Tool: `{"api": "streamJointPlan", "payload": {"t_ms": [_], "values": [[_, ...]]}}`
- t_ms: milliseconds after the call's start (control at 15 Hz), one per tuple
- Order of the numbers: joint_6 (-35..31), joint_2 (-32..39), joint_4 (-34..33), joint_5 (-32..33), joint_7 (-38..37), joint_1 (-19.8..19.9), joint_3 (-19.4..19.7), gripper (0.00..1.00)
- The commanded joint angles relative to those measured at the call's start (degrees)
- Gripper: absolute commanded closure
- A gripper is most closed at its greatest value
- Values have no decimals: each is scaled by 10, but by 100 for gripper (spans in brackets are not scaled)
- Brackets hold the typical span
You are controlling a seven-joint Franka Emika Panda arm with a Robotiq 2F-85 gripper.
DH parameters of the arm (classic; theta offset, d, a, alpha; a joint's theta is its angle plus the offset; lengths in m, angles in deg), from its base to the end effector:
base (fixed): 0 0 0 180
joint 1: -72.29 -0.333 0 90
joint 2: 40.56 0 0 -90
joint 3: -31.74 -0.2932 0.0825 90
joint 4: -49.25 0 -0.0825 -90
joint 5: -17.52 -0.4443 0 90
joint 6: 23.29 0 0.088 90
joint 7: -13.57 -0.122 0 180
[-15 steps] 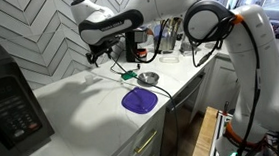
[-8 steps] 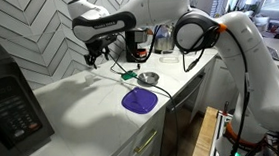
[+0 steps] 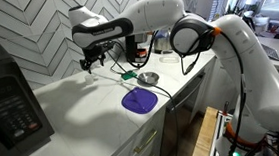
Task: Put the measuring cup on the silver plate
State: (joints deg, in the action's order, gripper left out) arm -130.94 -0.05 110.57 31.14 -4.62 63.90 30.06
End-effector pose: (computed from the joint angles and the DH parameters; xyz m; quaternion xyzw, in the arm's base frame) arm 0.7976 0.1135 0.3818 0.9922 -0.0442 0.0746 0.0899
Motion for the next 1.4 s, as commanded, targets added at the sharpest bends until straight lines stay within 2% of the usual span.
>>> {"api": "streamJointPlan", "payload": {"t_ms": [0, 333, 533, 867, 1000, 1267, 1333], "values": [[-16, 27, -22, -29, -1, 1, 11, 0], [-30, 54, -44, -48, -2, 0, 17, 0], [-33, 70, -59, -51, -10, -2, 24, 10], [-38, 96, -82, -55, -24, -3, 32, 53], [-39, 100, -84, -46, -28, 3, 21, 69], [-35, 95, -88, -42, -25, -2, 19, 98], [-36, 92, -87, -40, -25, -4, 20, 100]]}}
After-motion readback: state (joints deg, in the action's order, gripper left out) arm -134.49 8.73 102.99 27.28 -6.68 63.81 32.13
